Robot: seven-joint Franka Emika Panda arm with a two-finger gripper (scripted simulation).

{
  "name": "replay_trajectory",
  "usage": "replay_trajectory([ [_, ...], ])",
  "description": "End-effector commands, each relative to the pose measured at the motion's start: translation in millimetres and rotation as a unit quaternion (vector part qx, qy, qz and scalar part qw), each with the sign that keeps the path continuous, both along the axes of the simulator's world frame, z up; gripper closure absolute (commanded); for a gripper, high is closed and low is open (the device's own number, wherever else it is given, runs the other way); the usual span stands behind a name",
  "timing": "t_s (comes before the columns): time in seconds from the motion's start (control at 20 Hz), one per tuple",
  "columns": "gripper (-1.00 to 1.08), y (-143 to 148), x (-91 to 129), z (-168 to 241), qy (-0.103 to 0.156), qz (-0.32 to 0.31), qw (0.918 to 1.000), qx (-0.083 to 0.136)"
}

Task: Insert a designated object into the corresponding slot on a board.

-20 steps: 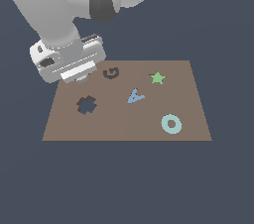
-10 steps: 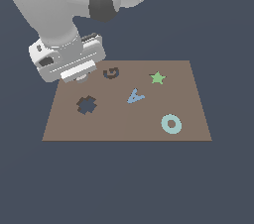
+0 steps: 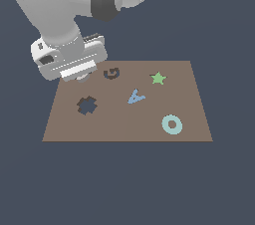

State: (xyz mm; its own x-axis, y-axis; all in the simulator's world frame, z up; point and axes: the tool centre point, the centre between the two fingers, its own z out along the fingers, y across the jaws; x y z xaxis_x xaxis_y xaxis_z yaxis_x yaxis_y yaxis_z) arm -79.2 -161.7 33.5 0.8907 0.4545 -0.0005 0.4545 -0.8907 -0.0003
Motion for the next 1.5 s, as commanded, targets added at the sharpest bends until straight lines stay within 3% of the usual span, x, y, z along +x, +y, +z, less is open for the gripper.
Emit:
replay_trajectory([
  [0.0, 1.08, 1.4, -2.1, 0.3, 0.0, -0.019, 0.9998, 0.0],
  [0.4, 1.08, 9.2, -12.1, 1.1, 0.0, -0.115, 0.9934, 0.0],
  [0.7, 1.08, 19.5, -20.9, 1.9, 0.0, -0.214, 0.9769, 0.0],
  [1.05, 1.08, 35.8, -28.9, 3.0, 0.0, -0.344, 0.9391, 0.0],
  [1.45, 1.08, 56.1, -32.2, 4.2, 0.0, -0.48, 0.877, 0.0],
])
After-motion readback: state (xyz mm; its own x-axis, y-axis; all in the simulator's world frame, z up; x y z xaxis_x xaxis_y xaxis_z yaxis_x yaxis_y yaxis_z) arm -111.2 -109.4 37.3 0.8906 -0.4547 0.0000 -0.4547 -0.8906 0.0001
